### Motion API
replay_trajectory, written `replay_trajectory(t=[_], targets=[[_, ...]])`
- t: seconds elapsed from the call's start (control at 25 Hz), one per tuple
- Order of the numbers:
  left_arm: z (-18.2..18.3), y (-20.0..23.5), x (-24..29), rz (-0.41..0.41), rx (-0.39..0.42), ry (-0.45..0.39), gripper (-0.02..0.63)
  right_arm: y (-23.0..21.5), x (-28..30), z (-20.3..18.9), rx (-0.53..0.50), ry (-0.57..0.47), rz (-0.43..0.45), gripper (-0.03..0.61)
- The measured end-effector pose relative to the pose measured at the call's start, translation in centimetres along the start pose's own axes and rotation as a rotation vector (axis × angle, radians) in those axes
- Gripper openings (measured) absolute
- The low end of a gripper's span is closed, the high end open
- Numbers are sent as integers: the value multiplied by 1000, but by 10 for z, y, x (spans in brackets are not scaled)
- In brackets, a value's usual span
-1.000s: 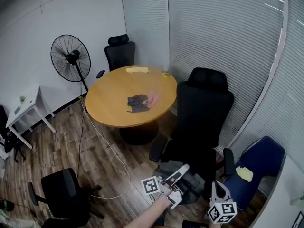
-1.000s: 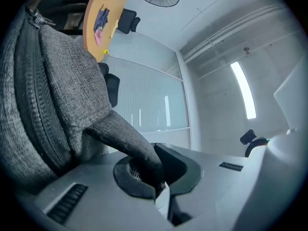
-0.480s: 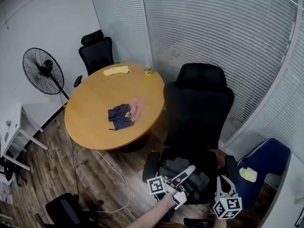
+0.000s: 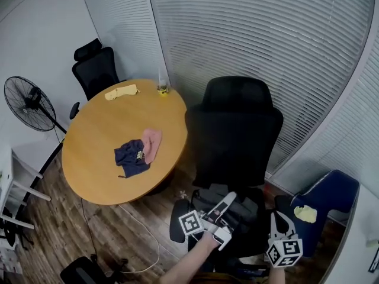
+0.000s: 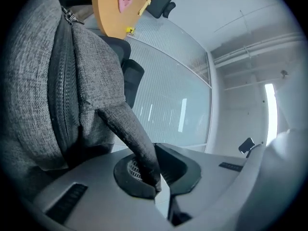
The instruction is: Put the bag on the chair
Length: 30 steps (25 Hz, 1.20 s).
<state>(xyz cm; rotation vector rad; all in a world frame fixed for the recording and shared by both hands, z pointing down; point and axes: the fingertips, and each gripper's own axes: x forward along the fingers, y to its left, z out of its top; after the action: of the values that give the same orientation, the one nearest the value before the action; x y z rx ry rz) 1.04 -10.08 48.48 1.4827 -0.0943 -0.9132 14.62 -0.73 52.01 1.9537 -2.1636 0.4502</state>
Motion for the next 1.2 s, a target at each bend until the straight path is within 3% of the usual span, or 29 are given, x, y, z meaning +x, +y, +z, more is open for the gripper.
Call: replay_trajectory(t=[0.28,1.2], targets=[[14,17,18,29,-62,-69,23,-14,17,14,10,-1,-6,12],[26,62,51,50,-66,-231,23,-60,74,23,0,31,109,12]])
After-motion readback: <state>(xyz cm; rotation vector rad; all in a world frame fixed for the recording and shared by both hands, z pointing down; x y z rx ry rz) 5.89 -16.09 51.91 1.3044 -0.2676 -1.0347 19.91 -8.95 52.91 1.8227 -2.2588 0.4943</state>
